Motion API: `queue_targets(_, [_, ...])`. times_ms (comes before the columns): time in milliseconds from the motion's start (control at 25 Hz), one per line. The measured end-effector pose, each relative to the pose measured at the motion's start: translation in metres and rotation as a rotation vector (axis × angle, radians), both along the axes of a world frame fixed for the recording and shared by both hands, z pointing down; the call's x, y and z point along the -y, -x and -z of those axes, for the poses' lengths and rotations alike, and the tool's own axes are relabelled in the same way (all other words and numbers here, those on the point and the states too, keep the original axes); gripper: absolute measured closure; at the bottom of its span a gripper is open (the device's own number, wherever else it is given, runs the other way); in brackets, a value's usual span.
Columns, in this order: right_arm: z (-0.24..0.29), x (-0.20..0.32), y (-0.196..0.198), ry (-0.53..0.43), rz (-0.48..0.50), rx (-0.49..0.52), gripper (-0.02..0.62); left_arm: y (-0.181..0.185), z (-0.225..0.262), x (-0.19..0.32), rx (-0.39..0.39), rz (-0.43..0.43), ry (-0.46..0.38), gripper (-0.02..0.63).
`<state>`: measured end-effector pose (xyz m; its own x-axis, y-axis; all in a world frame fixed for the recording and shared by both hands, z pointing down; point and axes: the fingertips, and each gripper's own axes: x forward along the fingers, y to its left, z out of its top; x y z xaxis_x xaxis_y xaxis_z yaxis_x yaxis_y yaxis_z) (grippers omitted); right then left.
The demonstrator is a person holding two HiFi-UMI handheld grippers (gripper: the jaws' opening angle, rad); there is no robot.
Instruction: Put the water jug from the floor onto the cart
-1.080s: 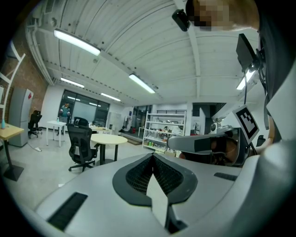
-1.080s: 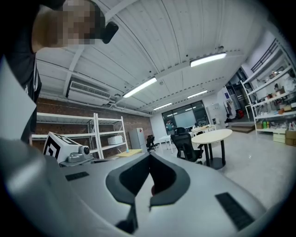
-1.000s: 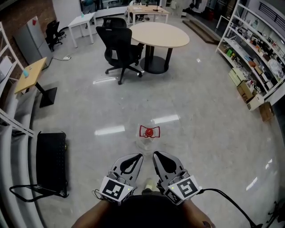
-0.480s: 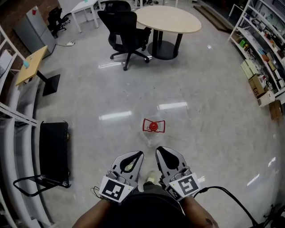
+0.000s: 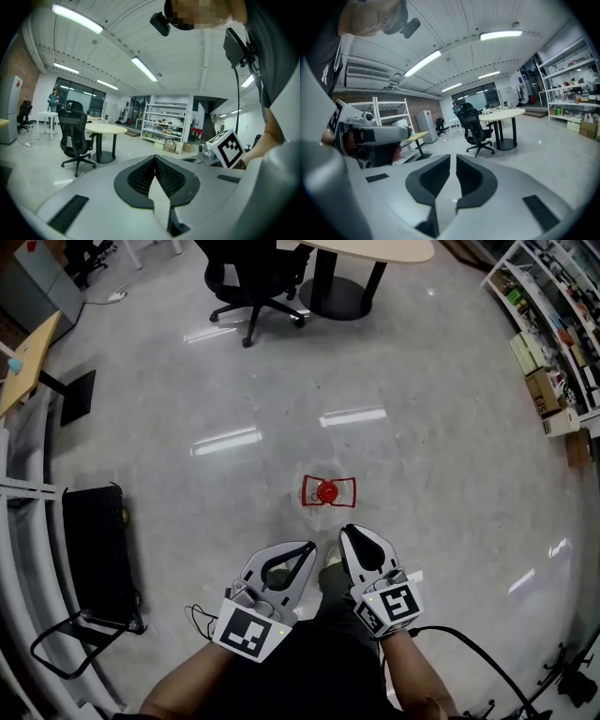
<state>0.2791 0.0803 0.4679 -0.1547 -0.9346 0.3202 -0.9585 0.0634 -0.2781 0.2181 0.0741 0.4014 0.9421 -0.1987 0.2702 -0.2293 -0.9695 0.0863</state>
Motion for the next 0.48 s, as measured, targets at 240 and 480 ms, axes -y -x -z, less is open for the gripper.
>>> queue_targets(240, [-0.159, 0.044, -0.041, 0.093, -0.013, -0.078, 0.516, -0.018, -0.106, 0.029, 0.041, -0.006, 0.059, 0.601])
queue_targets(480, [-0.322, 0.082, -0.072, 0.139, -0.093, -0.207, 0.414, -0.029, -0.222, 0.055, 0.018, 0.111, 0.215, 0.601])
